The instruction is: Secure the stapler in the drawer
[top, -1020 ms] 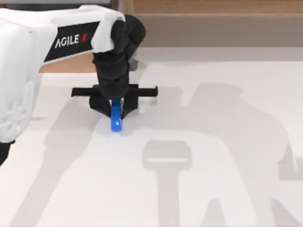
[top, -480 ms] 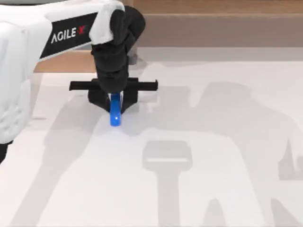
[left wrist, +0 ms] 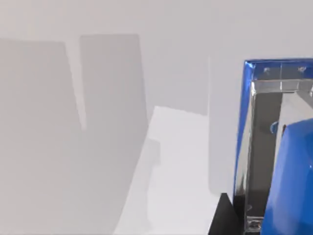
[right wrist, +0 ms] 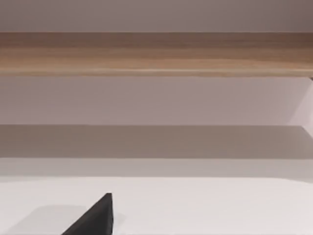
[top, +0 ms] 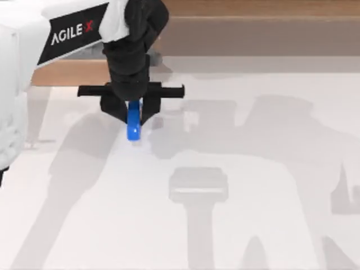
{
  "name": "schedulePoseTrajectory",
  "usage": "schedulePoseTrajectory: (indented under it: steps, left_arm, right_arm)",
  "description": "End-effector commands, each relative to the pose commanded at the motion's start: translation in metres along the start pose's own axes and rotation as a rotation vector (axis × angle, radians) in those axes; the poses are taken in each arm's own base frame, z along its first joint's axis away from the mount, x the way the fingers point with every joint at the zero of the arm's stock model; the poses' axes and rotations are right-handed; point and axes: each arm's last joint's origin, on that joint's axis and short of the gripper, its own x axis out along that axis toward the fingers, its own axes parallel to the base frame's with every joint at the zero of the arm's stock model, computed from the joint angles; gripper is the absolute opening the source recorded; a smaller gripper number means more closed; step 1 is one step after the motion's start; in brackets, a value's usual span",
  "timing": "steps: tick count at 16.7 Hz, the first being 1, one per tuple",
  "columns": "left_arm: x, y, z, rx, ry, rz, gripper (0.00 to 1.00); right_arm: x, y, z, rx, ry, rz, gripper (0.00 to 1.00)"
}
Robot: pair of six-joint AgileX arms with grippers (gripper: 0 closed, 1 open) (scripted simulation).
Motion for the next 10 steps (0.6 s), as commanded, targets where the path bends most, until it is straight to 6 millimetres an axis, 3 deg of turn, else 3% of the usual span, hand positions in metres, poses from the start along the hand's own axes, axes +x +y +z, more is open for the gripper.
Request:
schedulePoseTrajectory:
  steps: [4, 8, 10]
  left_arm:
    - [-0.068, 0.041, 0.016, 0.075, -0.152, 0.014, 0.0]
    - [-0.145, 0.105, 0.02, 0.165, -0.322, 0.096, 0.0]
    - [-0.171, 0.14, 0.019, 0.196, -0.365, 0.157, 0.0]
  right_arm:
    - [0.0, 0.0, 0.0, 0.0, 0.0, 0.0, 1.0]
    - [0.0, 0.0, 0.0, 0.0, 0.0, 0.0, 1.0]
    - [0.0, 0.0, 0.0, 0.0, 0.0, 0.0, 1.0]
